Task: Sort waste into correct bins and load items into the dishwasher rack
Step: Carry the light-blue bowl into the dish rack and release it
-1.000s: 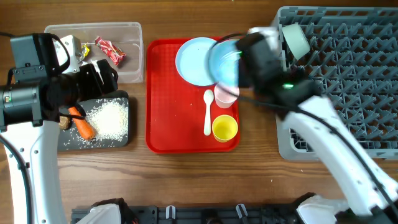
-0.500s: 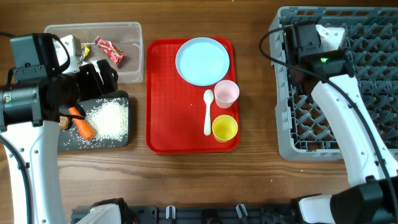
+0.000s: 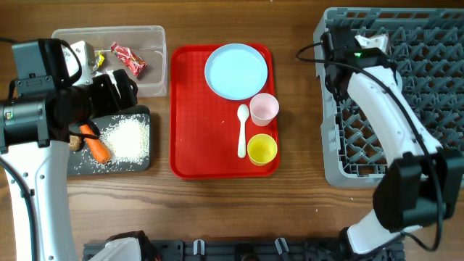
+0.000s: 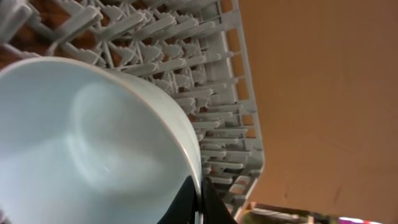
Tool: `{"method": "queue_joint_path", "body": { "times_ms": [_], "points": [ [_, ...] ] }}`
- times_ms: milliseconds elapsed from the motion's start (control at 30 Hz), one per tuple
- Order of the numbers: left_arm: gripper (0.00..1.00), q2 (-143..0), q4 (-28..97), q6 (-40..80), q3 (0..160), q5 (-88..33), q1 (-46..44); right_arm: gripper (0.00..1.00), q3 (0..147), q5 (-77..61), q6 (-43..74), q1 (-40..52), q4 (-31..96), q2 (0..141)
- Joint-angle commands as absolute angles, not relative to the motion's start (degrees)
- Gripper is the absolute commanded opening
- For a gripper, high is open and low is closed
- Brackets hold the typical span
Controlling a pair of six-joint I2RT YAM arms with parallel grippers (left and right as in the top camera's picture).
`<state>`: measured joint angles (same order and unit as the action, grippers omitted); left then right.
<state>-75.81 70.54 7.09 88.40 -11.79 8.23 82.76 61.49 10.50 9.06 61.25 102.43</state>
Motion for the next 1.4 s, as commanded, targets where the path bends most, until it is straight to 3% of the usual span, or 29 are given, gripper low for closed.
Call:
{"method": "queue_joint_path", "body": {
  "times_ms": [0, 400, 600, 1033, 1367],
  "points": [
    [1.0, -75.7, 70.4, 6.2, 88.8, -11.4, 8.5, 0.04, 82.6, 67.3, 7.4, 8.9, 60.3, 104.9],
    [1.0, -75.7, 70.4, 6.2, 88.8, -11.4, 8.5, 0.04, 82.2, 66.9, 1.3, 9.5, 54.2, 105.6],
    [1.0, -75.7, 70.4, 6.2, 88.8, -11.4, 8.5, 0.04, 82.1, 63.7, 1.3, 14.7, 54.3, 105.6],
    [1.0, -75.7, 70.4, 6.2, 88.8, -11.4, 8.5, 0.04, 82.0, 57.2, 6.2, 18.8, 63.4, 105.6],
    [1.0, -75.7, 70.4, 6.2, 88.8, -11.4, 8.5, 0.04, 82.1, 70.1, 6.2, 13.3, 60.8, 105.2]
  ]
}}
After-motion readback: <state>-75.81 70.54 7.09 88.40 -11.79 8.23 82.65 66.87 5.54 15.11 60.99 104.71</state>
